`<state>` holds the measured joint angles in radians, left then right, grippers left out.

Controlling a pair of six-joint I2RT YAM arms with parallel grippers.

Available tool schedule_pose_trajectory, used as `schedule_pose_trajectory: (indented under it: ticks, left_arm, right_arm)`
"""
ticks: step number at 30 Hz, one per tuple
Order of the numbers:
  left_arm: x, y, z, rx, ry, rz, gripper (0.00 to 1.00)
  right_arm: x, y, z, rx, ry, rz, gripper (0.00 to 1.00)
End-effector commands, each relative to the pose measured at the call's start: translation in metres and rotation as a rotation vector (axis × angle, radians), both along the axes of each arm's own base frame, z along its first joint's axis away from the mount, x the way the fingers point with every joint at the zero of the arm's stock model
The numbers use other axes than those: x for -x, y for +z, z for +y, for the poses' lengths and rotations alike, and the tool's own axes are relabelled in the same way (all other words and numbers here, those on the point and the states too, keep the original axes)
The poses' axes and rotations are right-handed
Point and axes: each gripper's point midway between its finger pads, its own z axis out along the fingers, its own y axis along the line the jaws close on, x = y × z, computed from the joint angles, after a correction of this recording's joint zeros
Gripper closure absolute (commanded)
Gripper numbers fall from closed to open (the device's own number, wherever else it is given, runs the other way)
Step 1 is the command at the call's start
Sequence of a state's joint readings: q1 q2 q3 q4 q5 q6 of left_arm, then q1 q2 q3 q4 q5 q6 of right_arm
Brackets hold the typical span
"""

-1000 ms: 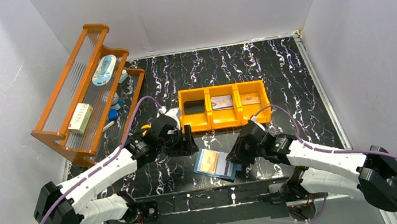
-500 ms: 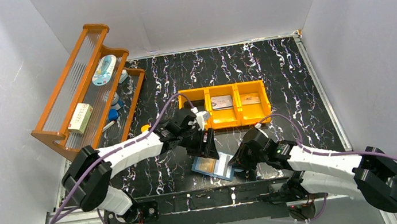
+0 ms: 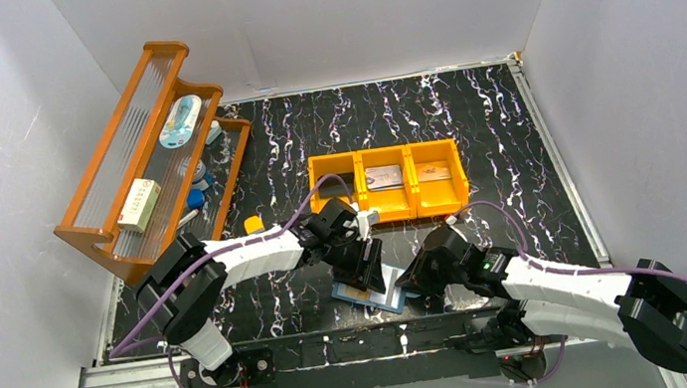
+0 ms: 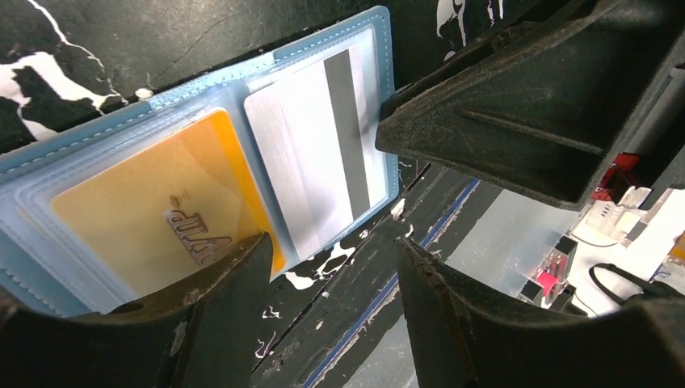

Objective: Take the credit cards out of the card holder

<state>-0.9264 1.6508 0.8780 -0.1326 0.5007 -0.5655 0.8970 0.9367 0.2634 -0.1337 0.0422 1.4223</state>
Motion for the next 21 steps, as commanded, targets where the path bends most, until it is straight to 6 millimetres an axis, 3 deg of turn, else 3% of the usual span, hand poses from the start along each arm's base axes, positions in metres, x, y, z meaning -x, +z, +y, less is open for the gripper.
schedule_pose_trajectory:
  ticks: [1,13,21]
  left_arm:
    - [0.005,-0.022,0.014,-0.094,0.030,0.019,0.44]
    - [0.016,-0.053,0.026,-0.141,0.138,0.104,0.51]
    - [0.011,-0.052,0.026,-0.136,0.175,0.083,0.65]
  right_arm:
    - [0.012,-0.031,-0.027,0.126,-0.023,0.056,0.67]
    - [0.017,-0.039,-0.027,0.138,-0.015,0.089,0.68]
    - [0.017,-0.040,-0.027,0.140,-0.013,0.094,0.68]
